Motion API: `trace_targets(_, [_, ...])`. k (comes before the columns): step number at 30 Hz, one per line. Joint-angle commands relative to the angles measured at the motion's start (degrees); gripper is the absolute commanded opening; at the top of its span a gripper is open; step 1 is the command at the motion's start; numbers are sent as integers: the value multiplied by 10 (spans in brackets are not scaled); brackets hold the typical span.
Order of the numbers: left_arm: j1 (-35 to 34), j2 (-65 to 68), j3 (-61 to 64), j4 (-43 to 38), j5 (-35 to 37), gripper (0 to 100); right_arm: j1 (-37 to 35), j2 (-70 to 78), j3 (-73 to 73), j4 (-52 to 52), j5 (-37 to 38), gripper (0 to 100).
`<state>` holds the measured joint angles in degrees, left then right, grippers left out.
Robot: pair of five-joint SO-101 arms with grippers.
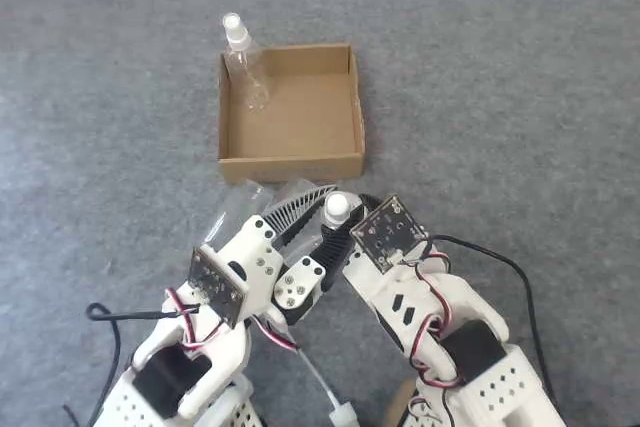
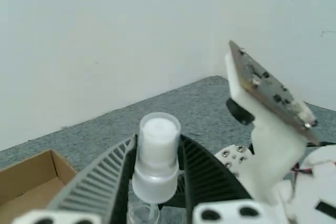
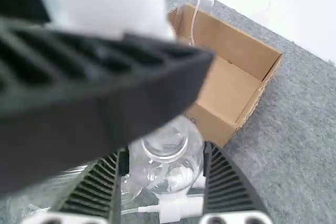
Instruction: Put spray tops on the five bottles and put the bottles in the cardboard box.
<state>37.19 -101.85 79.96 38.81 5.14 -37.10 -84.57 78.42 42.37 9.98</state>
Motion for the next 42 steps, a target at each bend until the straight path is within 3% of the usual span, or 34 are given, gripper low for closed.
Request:
trace_targets(1, [4,-4,-7,-2,-4,13,6,-80,-33,53,6,6])
trace_targets(7, [11,-4,-6,0,-4,13,6,-163,-28,79,7,6])
trace_targets(13, [62,-4,14,-2,-56,13,6,-167,-28,82,7,6])
trace_targets(33, [60,-4,61,-41,-142,13,5,-170,-33,94,7,6])
trace_targets(42, [-15,-4,66,-42,-139,58,5,-171,-33,94,7,6])
